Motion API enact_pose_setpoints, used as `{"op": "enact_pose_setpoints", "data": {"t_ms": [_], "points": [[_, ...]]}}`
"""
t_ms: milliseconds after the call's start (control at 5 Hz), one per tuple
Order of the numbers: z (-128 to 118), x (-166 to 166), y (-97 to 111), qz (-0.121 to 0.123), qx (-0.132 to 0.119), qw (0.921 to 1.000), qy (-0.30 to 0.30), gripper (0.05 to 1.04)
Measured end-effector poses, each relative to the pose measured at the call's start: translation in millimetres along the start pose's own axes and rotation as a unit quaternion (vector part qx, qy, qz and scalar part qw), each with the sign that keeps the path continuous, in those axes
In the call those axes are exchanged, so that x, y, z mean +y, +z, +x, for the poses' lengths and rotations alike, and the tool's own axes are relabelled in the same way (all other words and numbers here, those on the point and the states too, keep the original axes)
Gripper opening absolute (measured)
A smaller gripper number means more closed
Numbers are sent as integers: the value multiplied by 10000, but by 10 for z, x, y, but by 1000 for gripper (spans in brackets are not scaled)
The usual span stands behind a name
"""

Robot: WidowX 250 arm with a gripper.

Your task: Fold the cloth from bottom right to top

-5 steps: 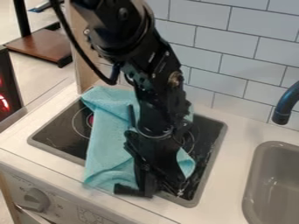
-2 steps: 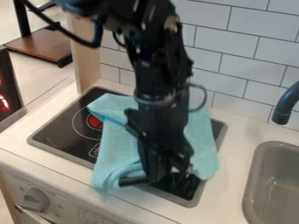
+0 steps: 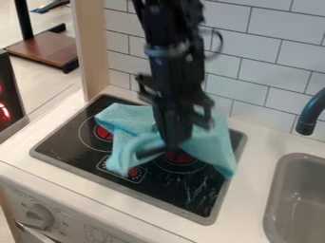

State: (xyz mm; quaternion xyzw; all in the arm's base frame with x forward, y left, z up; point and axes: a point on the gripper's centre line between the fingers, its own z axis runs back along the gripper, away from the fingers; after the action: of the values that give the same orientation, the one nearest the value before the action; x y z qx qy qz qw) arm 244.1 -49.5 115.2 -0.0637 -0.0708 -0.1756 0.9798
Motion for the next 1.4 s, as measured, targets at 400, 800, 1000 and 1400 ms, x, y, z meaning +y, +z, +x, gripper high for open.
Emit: {"op": "enact_pose_setpoints", "data": {"t_ms": [400, 800, 1000, 1400], "points": [[444, 359, 28, -138, 175, 9993, 313, 50], [779, 623, -197, 69, 162, 9993, 332, 50], [870, 716, -275, 327, -173, 9990, 260, 50], [936, 887, -582, 699, -432, 9955, 476, 50]]}}
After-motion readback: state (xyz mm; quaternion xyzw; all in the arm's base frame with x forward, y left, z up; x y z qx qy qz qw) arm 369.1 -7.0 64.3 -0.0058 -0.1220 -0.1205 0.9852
